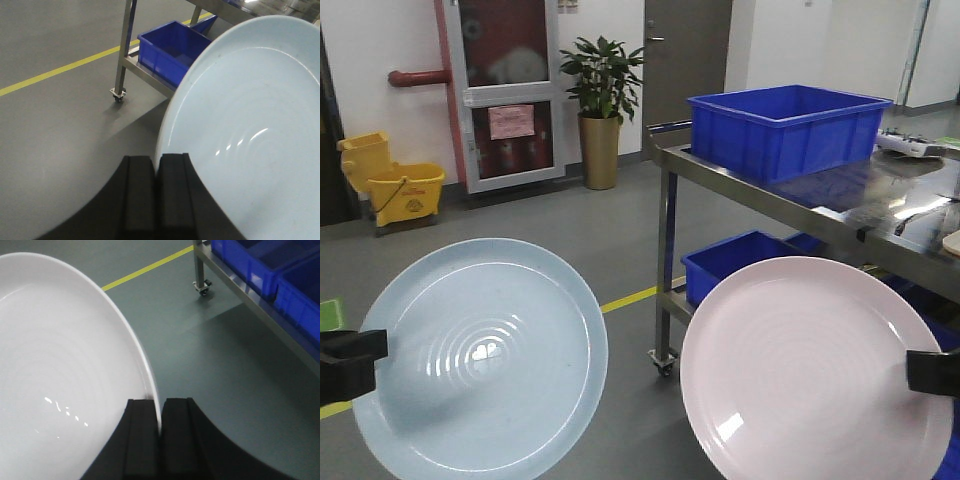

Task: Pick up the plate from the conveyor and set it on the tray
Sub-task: 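Hold both plates while the base drives to the steel table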

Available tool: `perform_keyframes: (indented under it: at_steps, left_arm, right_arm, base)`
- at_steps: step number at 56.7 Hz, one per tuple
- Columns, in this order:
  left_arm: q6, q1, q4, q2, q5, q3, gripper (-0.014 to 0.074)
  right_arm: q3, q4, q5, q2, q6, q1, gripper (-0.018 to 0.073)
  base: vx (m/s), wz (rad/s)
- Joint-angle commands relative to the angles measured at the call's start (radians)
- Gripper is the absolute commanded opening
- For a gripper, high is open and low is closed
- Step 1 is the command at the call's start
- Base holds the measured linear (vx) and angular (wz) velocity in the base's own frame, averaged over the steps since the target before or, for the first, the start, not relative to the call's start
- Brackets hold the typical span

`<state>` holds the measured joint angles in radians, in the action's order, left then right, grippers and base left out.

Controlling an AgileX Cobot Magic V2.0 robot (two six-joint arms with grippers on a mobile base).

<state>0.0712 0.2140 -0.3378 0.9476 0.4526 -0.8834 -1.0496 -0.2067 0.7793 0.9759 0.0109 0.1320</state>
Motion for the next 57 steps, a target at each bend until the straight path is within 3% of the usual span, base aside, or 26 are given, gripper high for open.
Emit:
perform_keyframes:
  at_steps: [1, 57]
  left_arm:
    - [-0.003, 0.004, -0.017, -0.018, -0.08, -0.031, -0.0006]
    - [-0.003, 0.004, -0.017, -0.018, -0.08, -0.031, -0.0006]
  right_arm:
    - [-0.033, -0.007, -0.073, -0.012, 0.007, -0.001, -0.001]
    - [-0.033, -0.007, -0.073, -0.012, 0.007, -0.001, -0.001]
  base:
    - [0.52, -0.34]
    - [0.46, -0.49]
